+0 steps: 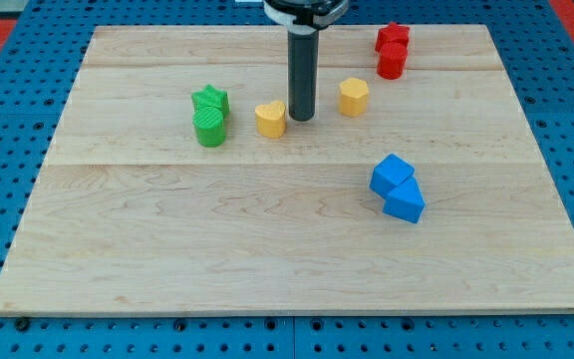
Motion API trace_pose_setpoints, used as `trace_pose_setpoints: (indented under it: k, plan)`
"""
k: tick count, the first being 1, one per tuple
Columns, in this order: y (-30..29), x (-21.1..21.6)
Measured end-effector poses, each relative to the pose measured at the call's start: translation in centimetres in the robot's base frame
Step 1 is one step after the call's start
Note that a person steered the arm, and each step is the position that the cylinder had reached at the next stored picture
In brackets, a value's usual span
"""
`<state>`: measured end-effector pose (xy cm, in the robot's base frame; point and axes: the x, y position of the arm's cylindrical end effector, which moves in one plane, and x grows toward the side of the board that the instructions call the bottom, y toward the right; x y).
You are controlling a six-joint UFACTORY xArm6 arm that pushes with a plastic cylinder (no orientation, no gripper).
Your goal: Place the yellow hexagon below the red circle
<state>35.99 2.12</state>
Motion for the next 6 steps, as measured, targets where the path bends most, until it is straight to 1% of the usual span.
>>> trace_pose_setpoints:
  k: [1,2,4,5,6]
  plan:
    - [0.6,-1.5]
    - [4.6,-1.9]
    - [9.6,-2.2]
    - [4.6,-0.5]
    - [11.5,1.4]
